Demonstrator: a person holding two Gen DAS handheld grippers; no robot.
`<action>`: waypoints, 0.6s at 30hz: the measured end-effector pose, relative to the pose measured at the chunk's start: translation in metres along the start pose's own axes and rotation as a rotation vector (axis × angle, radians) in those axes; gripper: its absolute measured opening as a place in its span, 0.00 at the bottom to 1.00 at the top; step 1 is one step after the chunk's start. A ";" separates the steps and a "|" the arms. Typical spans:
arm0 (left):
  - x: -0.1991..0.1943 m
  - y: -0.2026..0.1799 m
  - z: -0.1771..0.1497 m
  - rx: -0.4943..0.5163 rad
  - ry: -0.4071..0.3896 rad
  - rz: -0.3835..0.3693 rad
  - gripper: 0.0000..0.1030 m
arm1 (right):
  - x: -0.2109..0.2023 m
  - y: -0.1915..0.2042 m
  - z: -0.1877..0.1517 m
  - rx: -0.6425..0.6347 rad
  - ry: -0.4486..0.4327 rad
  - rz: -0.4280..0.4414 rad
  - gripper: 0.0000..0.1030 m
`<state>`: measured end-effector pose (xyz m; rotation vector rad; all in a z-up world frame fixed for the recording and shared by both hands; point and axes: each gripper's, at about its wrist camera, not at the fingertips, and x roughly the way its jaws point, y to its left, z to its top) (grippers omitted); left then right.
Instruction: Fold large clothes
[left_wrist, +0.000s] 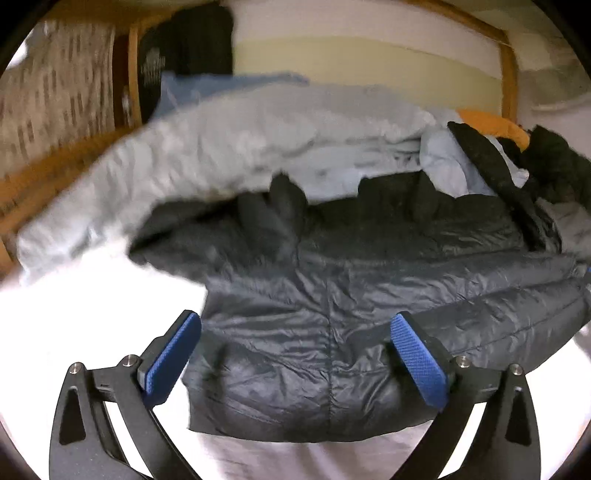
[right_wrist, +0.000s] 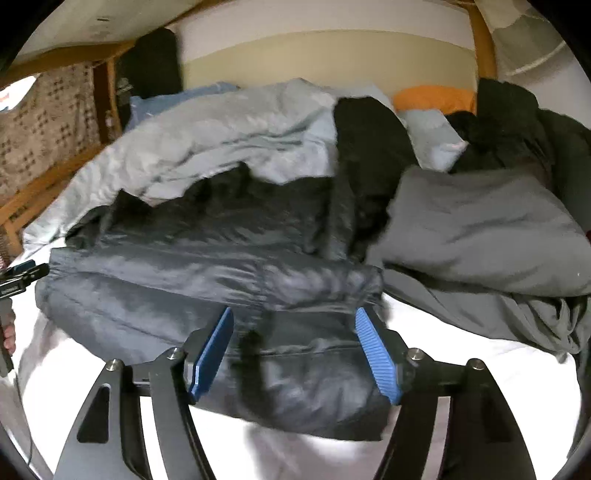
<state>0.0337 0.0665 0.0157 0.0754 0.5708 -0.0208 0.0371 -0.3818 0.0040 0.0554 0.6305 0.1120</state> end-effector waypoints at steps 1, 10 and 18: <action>-0.006 -0.004 0.000 0.027 -0.029 0.026 0.99 | -0.004 0.007 0.001 -0.016 -0.004 0.001 0.73; -0.072 0.003 0.009 -0.052 -0.364 0.004 1.00 | -0.046 0.032 0.022 -0.002 -0.105 -0.097 0.96; -0.073 0.016 0.011 -0.085 -0.355 0.097 1.00 | -0.066 0.038 0.033 0.001 -0.160 -0.441 0.99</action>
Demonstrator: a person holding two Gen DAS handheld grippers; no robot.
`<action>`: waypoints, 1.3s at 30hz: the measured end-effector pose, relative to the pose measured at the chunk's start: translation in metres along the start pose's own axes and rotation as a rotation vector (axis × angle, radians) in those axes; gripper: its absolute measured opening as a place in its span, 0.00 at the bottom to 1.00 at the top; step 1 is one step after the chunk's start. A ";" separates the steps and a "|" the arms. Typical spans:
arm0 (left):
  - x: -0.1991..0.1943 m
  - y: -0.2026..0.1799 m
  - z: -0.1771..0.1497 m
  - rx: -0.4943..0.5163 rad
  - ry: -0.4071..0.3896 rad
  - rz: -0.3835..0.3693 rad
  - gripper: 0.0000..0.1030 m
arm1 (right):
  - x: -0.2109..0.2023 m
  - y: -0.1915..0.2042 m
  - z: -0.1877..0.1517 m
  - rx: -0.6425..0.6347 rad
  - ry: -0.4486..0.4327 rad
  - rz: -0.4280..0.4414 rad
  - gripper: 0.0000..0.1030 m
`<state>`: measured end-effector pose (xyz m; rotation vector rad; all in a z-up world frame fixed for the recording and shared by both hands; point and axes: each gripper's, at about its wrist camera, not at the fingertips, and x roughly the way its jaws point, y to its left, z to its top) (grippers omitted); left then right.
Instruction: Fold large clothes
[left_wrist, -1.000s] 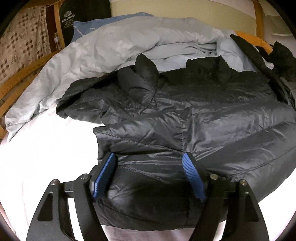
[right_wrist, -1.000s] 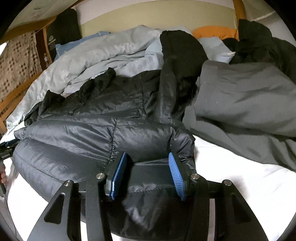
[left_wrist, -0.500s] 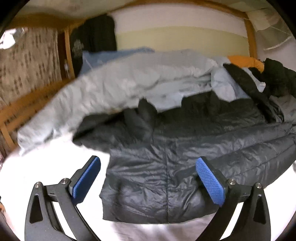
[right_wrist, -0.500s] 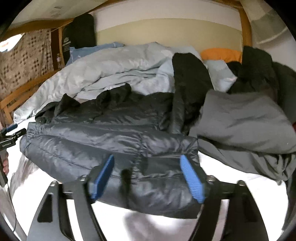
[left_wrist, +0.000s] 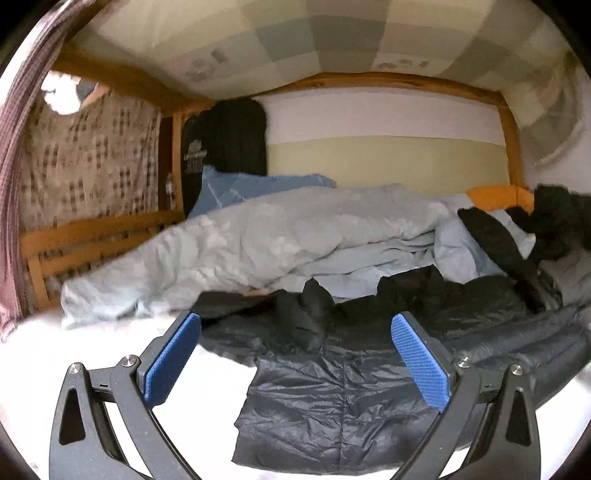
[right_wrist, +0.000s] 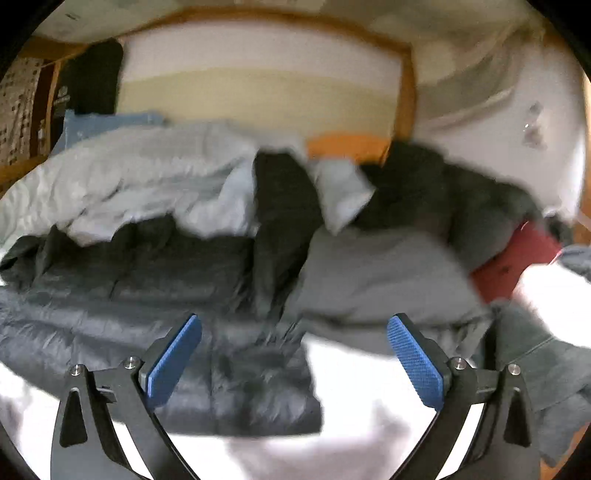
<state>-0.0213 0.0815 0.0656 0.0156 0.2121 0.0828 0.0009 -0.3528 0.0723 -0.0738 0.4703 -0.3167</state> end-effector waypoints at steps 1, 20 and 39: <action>0.000 0.004 0.000 -0.030 0.015 -0.002 1.00 | -0.004 0.001 -0.001 -0.018 -0.025 0.022 0.99; 0.108 0.065 -0.091 -0.481 0.774 -0.198 0.75 | 0.081 -0.053 -0.055 0.224 0.419 0.147 0.99; 0.029 0.059 -0.082 -0.370 0.657 -0.269 0.12 | 0.026 -0.030 -0.062 0.273 0.376 0.328 0.10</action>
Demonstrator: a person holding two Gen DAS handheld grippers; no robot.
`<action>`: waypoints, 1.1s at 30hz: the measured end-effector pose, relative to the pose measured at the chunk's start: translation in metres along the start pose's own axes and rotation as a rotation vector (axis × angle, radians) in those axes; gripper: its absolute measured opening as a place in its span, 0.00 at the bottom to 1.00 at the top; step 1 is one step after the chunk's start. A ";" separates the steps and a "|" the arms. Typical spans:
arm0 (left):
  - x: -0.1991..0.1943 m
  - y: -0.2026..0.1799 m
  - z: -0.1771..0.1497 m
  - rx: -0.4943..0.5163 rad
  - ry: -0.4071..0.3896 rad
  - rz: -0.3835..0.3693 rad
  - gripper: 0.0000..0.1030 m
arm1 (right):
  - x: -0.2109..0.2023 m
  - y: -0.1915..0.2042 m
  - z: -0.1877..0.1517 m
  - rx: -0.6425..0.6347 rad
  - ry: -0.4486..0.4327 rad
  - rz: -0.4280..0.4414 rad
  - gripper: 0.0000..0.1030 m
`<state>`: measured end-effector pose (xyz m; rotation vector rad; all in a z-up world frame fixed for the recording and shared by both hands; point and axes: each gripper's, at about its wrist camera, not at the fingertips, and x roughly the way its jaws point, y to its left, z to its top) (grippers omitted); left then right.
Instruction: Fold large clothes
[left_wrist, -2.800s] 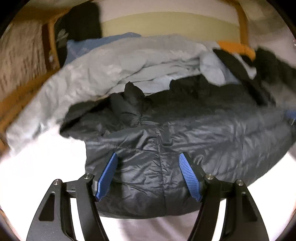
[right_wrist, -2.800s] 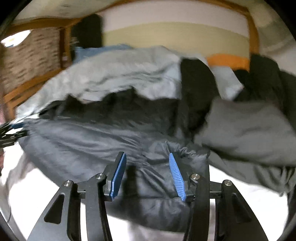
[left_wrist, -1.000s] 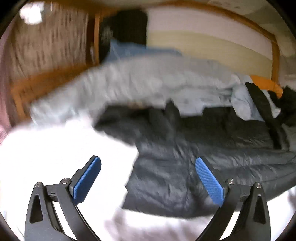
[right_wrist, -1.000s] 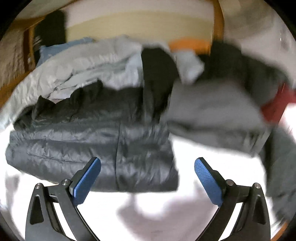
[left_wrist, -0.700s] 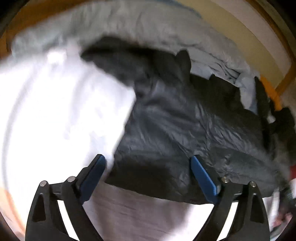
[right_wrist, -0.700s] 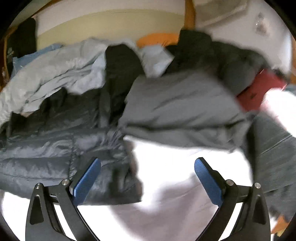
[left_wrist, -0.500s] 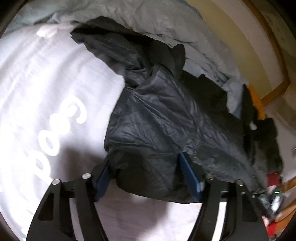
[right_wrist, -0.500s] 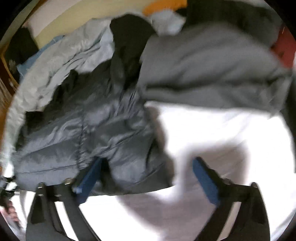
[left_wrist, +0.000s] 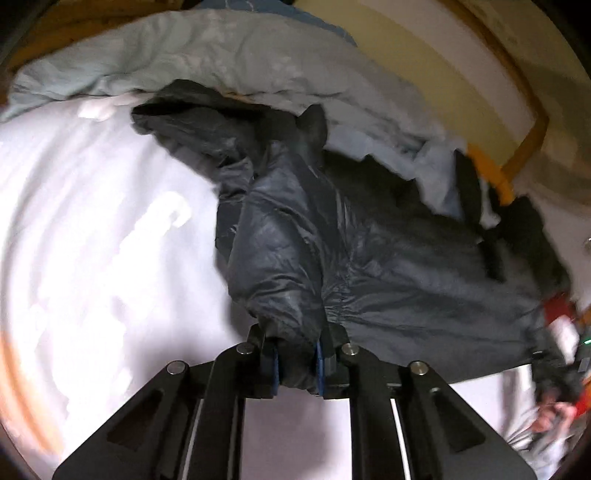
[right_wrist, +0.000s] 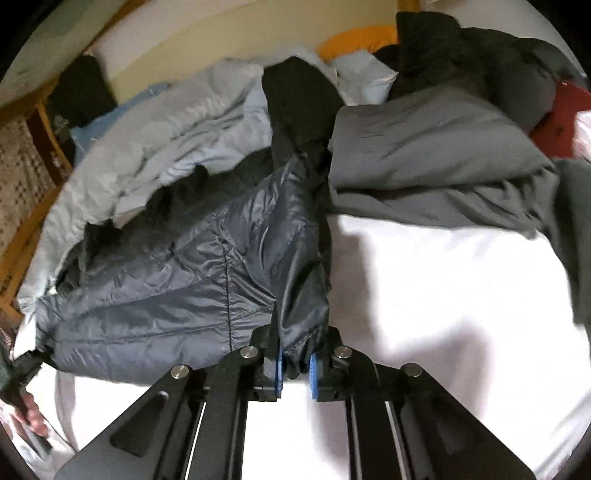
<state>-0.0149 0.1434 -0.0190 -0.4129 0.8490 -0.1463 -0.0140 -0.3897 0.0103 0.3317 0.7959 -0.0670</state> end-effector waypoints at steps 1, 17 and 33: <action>-0.006 0.003 -0.007 -0.014 0.001 0.007 0.12 | -0.010 0.000 -0.013 -0.008 0.005 0.017 0.10; -0.066 -0.050 -0.031 0.300 -0.350 0.270 0.61 | -0.053 -0.001 -0.047 -0.080 -0.098 -0.126 0.39; -0.065 -0.163 0.055 0.440 -0.445 0.129 0.69 | -0.071 0.059 0.054 -0.264 -0.300 -0.168 0.72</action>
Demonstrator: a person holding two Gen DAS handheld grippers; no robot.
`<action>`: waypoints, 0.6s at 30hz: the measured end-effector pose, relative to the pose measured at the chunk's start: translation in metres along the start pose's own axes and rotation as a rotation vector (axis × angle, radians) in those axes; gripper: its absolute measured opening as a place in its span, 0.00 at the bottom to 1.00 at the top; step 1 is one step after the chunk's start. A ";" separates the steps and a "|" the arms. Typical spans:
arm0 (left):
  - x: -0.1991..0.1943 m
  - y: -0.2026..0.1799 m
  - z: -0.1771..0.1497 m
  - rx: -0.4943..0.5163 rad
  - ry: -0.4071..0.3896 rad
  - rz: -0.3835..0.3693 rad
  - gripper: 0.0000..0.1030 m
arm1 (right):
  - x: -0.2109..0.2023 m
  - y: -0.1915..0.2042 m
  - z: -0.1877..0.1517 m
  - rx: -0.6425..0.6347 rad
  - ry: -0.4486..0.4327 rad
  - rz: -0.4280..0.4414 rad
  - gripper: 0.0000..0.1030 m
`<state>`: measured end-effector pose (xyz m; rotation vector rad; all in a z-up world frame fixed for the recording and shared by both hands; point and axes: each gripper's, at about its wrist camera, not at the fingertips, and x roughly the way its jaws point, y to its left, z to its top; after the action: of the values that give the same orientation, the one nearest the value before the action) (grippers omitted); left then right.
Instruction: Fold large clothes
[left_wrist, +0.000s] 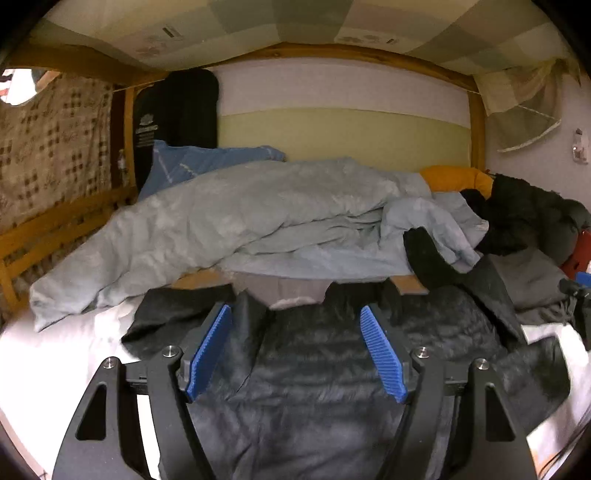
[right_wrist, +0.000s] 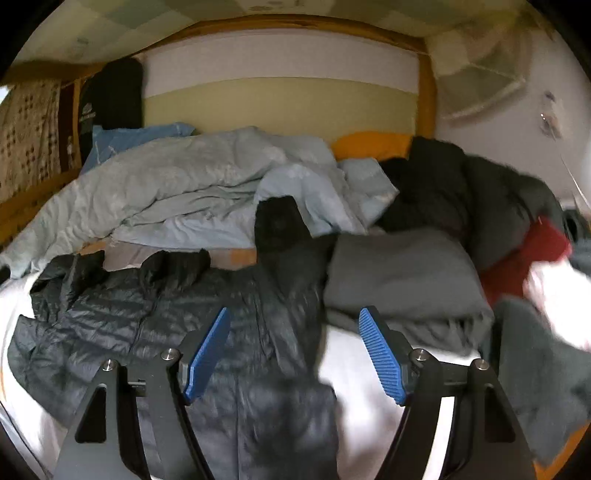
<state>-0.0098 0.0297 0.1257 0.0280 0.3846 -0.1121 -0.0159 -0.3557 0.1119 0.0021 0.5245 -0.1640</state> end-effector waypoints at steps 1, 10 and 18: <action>0.009 0.000 0.005 -0.018 0.002 -0.010 0.69 | 0.010 0.006 0.007 -0.002 -0.003 -0.015 0.72; 0.102 0.007 -0.052 -0.059 0.256 0.037 0.69 | 0.138 0.055 0.003 -0.102 0.168 0.044 0.56; 0.125 0.018 -0.071 -0.023 0.283 0.068 0.71 | 0.188 0.038 -0.019 -0.090 0.262 -0.129 0.05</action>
<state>0.0814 0.0383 0.0131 0.0347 0.6672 -0.0362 0.1412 -0.3469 0.0003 -0.0993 0.7940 -0.2685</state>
